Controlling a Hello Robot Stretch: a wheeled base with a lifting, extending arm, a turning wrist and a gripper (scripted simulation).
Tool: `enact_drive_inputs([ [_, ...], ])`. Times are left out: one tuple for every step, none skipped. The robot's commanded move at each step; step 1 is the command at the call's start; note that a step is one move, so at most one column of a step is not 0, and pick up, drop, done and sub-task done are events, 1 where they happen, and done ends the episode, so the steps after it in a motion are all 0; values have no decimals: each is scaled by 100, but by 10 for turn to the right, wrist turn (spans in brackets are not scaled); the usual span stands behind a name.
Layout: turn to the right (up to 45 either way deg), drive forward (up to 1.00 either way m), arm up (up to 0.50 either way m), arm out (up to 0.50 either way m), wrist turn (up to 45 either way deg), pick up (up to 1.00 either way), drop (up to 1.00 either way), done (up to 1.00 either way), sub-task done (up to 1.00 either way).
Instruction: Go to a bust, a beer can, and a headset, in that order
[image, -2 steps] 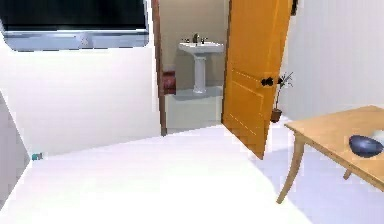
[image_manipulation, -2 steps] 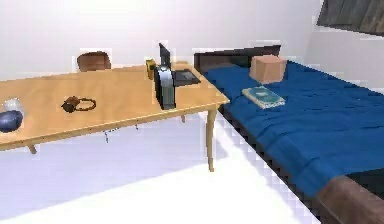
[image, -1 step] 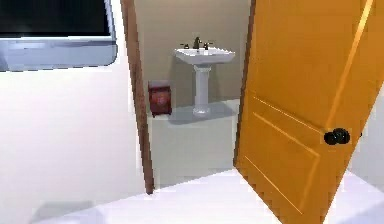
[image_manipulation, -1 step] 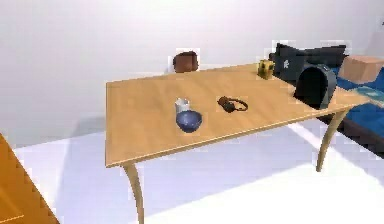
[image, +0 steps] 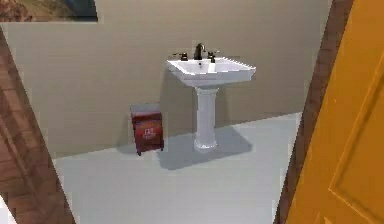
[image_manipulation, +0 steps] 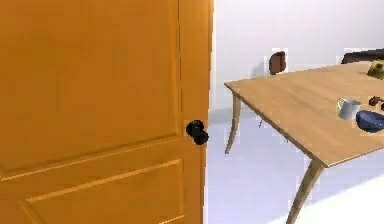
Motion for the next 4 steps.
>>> enact_drive_inputs([
  [0,80,0,0,0,0,0,0,0],
  [450,0,0,0,0,0,0,0,0],
  [30,0,0,0,0,0,0,0,0],
  [-330,0,0,0,0,0,0,0,0],
])
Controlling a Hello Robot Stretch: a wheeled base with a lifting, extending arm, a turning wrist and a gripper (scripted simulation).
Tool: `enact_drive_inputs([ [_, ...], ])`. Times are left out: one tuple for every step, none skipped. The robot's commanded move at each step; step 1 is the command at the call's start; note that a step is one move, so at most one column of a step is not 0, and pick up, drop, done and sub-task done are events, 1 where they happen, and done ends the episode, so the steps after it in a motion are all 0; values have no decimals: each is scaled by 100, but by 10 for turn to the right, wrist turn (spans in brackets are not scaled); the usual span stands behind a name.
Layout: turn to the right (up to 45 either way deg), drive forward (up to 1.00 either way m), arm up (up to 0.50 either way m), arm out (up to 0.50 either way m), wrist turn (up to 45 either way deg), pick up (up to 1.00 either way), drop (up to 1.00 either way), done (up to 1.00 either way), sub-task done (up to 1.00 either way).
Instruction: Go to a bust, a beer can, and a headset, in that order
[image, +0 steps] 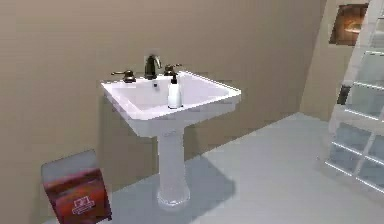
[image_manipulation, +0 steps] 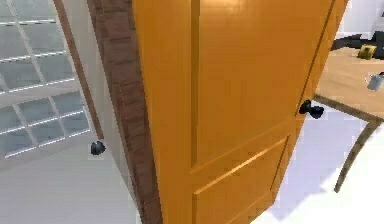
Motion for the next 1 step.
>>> enact_drive_inputs([
  [0,50,0,0,0,0,0,0,0],
])
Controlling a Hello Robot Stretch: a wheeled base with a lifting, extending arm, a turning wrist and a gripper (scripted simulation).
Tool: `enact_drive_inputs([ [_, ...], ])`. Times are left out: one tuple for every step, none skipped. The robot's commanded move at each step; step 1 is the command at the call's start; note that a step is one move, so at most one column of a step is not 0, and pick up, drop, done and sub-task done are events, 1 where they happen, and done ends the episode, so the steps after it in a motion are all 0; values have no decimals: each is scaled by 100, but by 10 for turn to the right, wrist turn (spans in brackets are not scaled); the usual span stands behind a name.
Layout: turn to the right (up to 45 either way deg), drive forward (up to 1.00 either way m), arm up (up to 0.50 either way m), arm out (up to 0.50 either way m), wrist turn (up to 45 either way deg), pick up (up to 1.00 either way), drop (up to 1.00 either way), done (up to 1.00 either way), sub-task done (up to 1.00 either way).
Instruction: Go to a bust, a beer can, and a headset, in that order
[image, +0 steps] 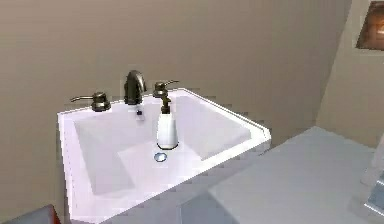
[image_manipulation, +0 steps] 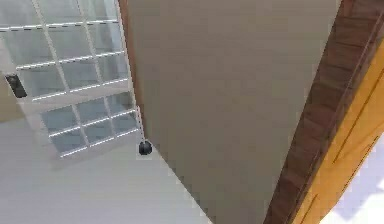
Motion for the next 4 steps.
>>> enact_drive_inputs([
  [450,0,0,0,0,0,0,0,0],
  [450,0,0,0,0,0,0,0,0],
  [60,0,0,0,0,0,0,0,0],
  [0,25,0,0,0,0,0,0,0],
])
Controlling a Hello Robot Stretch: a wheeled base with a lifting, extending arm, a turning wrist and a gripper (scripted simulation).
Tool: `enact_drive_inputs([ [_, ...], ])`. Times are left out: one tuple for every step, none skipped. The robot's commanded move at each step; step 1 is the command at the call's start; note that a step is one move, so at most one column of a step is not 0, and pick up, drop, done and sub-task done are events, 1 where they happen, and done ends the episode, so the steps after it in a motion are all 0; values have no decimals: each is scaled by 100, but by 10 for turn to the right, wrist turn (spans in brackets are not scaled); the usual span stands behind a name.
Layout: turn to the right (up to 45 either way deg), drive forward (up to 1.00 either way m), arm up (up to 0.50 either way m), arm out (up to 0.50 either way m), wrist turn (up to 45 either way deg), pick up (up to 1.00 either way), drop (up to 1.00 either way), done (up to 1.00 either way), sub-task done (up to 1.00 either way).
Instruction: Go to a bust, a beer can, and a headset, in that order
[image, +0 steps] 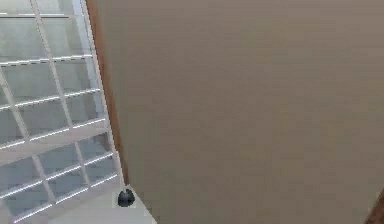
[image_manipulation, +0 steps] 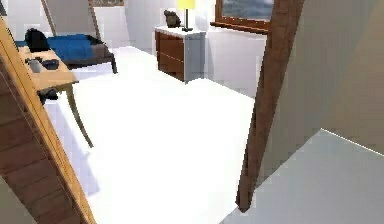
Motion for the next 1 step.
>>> enact_drive_inputs([
  [-450,0,0,0,0,0,0,0,0],
])
